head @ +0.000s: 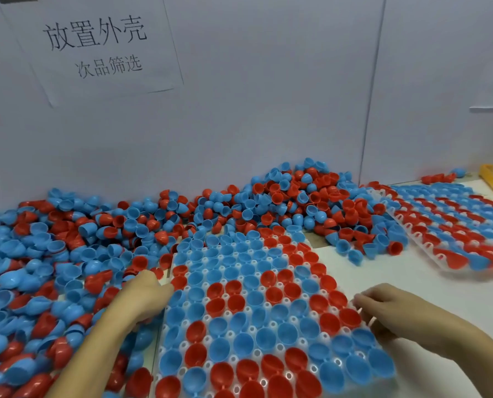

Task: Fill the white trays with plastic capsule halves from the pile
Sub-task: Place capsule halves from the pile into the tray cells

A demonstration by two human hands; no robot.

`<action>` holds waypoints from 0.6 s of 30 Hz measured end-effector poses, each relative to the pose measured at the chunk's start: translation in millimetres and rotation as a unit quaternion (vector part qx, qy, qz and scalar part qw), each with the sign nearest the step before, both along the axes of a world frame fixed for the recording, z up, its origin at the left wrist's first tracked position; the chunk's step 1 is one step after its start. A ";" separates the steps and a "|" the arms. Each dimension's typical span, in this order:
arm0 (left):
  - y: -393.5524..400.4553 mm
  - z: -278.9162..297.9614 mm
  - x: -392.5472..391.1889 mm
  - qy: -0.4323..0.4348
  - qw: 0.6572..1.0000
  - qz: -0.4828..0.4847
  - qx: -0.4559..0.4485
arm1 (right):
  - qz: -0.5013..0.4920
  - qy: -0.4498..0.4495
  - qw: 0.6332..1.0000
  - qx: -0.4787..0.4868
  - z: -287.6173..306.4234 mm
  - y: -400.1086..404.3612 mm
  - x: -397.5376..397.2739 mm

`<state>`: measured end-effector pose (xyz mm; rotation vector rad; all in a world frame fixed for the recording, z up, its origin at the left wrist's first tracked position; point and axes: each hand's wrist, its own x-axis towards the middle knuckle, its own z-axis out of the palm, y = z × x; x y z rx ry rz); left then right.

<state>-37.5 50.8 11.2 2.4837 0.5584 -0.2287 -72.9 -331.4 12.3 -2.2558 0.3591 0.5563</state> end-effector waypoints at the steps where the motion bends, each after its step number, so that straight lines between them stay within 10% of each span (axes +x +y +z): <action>1: 0.6 0.5 -0.6 0.000 1.000 0.012 -0.026 | -0.015 -0.004 1.000 0.012 -2.2 1.5 -3.0; 11: -4.4 -4.7 -2.4 -0.038 0.992 0.016 -0.123 | -0.167 -0.036 0.957 0.232 -14.2 2.5 -9.8; 18: 5.6 16.5 15.2 -0.219 0.976 -0.001 0.002 | -0.164 -0.025 0.948 0.270 -15.2 1.4 -10.2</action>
